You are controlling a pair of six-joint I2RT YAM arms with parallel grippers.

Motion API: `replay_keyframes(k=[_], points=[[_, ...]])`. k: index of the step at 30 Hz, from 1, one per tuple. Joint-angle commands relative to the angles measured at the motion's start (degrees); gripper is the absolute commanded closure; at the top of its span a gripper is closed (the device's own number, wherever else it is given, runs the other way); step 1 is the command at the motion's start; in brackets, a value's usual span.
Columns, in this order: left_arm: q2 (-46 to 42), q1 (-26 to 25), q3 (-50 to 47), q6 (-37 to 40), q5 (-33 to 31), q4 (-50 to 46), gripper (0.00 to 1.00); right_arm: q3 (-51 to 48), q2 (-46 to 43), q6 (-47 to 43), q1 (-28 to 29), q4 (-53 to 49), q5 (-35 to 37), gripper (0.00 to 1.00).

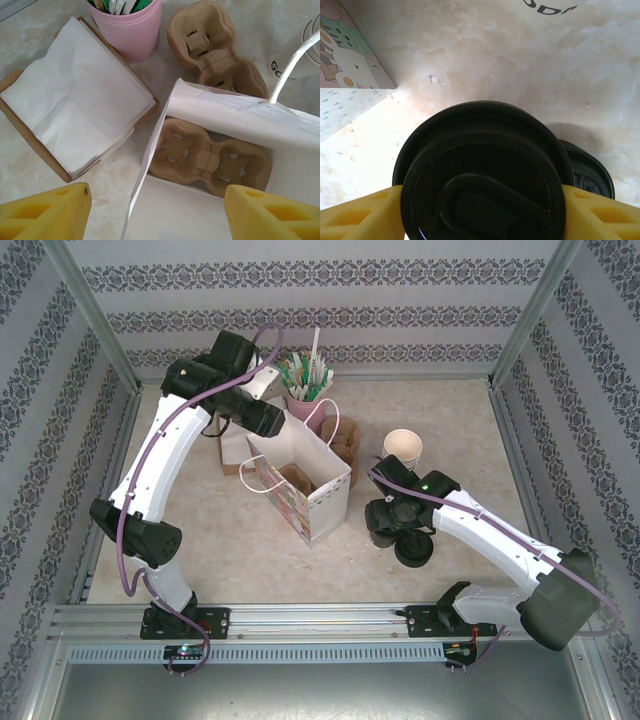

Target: Pack the takeout coffee

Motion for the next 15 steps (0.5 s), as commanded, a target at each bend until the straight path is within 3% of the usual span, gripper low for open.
replay_keyframes(k=[1,15], points=[[-0.65,0.45,0.12,1.07,-0.06,-1.86,0.28,0.03,-0.28,-1.20,-0.50,-1.13,-0.96,0.31],[-0.44,2.96,1.10,0.07,3.26,-3.08,0.33,13.78,-8.01,-12.97,-0.57,-8.58,-1.00,0.33]])
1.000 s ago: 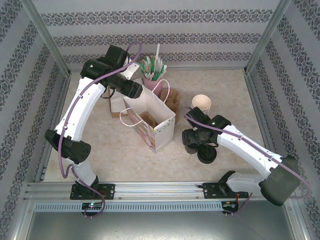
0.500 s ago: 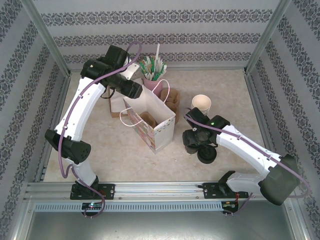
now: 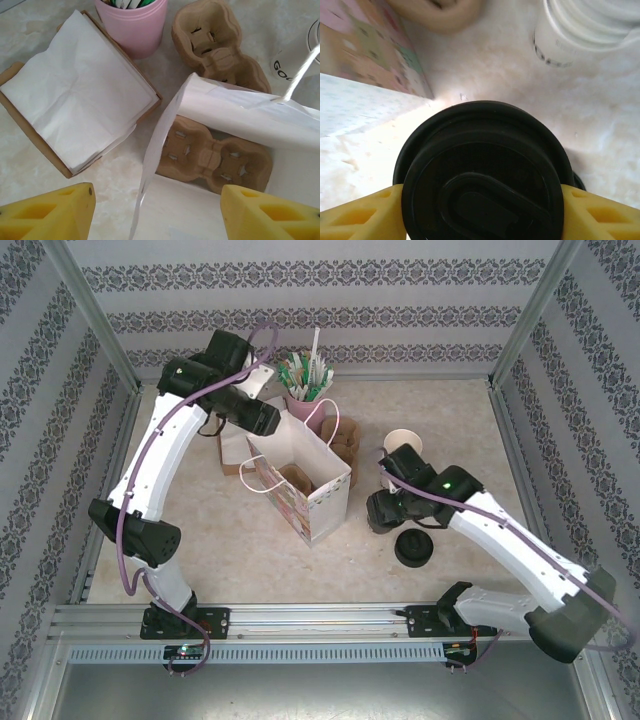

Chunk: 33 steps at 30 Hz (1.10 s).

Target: Pack the takeout coffee

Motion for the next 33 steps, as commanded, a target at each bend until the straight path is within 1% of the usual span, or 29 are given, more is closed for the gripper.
replay_keyframes(k=[1,5,11,15,19,22,28,31,33], points=[[-0.30,1.04,1.53,0.26,2.63,-2.72,0.32,6.34,-3.13,-4.45,-0.52,-4.19,0.21,0.33],[0.05,0.98,1.85,0.68,5.16,-3.72,0.33,13.96,-4.61,-6.63,-0.50,-7.00,1.44,0.33],[1.46,1.04,1.49,1.88,4.25,-4.22,0.36,23.98,-5.04,-9.75,-0.53,-10.25,3.70,0.34],[2.77,0.99,1.88,2.45,2.61,-4.06,0.37,29.43,-4.94,-11.41,-0.55,-10.32,1.94,0.35],[4.13,0.98,2.78,3.16,3.26,-4.55,0.37,34.21,-4.16,-13.32,-0.44,-9.67,-1.23,0.35],[5.07,1.03,3.70,3.59,3.81,-4.51,0.40,37.54,-3.27,-14.65,-0.41,-9.58,-2.96,0.35],[7.71,0.98,6.49,3.91,5.64,-5.11,0.48,41.43,0.21,-15.95,0.04,-8.57,-6.92,0.37],[8.53,0.99,7.44,3.69,8.13,-5.68,0.60,43.75,2.80,-16.57,1.05,-8.44,-7.99,0.38],[8.46,0.99,7.38,3.43,9.16,-5.64,0.64,45.28,4.32,-16.93,2.11,-8.09,-8.68,0.37]])
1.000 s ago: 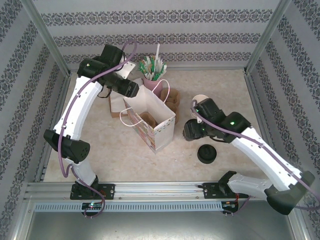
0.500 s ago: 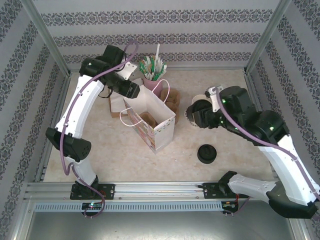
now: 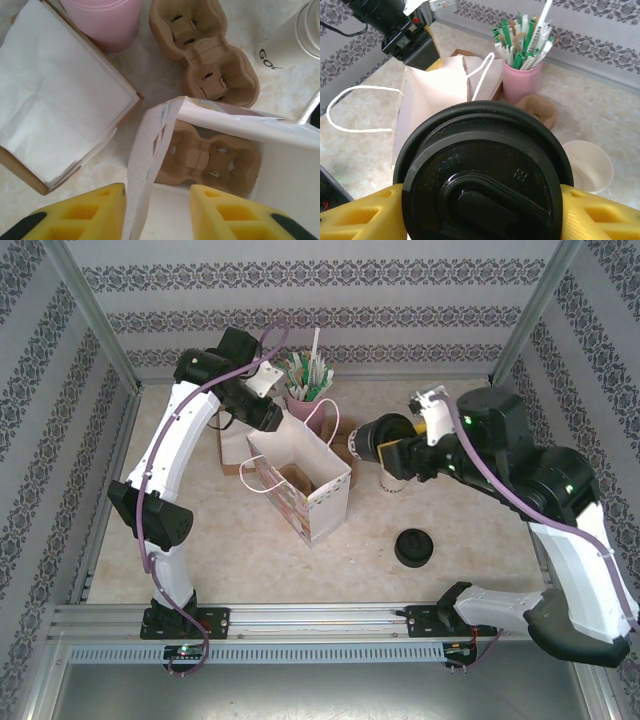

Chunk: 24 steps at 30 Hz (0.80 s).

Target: Pack the takeout coffee

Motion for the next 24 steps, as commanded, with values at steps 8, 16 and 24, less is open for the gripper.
replay_keyframes(k=[8,16,24], points=[[-0.09,0.01,0.00,-1.90,7.00,-4.33,0.90,7.53,7.10,-4.06,6.30,1.76,-4.03,0.37],[-4.39,-1.80,-4.78,-6.00,8.83,-4.96,1.00,9.36,10.36,-5.00,6.93,-0.85,-7.56,0.37],[-9.87,-4.51,-12.15,-11.34,10.56,-0.72,1.00,11.64,14.30,-6.26,7.44,-6.35,-9.14,0.37]])
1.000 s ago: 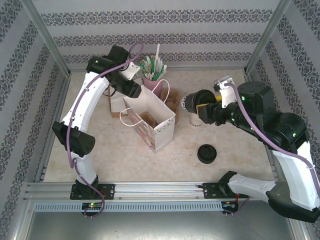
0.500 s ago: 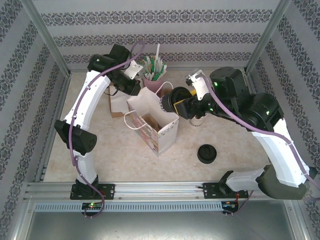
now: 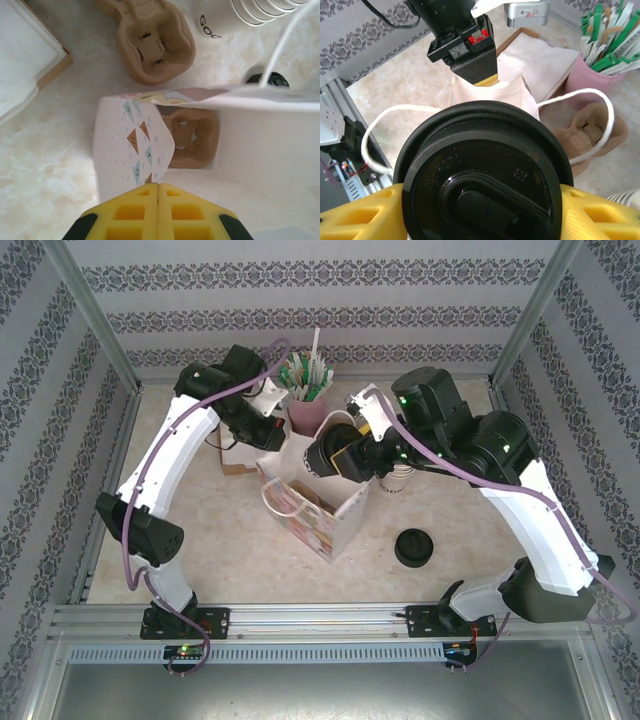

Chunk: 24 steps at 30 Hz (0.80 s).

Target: Pack the takeout coffee

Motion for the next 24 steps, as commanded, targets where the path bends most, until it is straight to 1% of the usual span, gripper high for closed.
replay_keyframes(k=[1,8,14,21,24], points=[[-2.60,-0.82,-1.53,-4.20,1.47,0.92,1.00,2.58,1.93,-1.38,0.78,-3.74,-1.32,0.38],[-5.11,-1.86,-5.06,-6.69,2.34,1.99,1.00,5.03,5.77,-3.55,2.31,-8.58,-1.29,0.38],[-8.38,-2.27,-10.53,-7.53,3.08,6.55,1.00,6.00,8.83,-5.53,3.65,-12.67,-1.73,0.38],[-9.64,-2.27,-11.75,-7.77,3.24,8.58,1.00,9.13,14.26,-6.90,4.75,-17.93,-0.39,0.38],[-9.99,-2.23,-12.80,-7.88,3.27,9.44,1.00,7.99,14.88,-7.31,5.48,-18.34,0.80,0.38]])
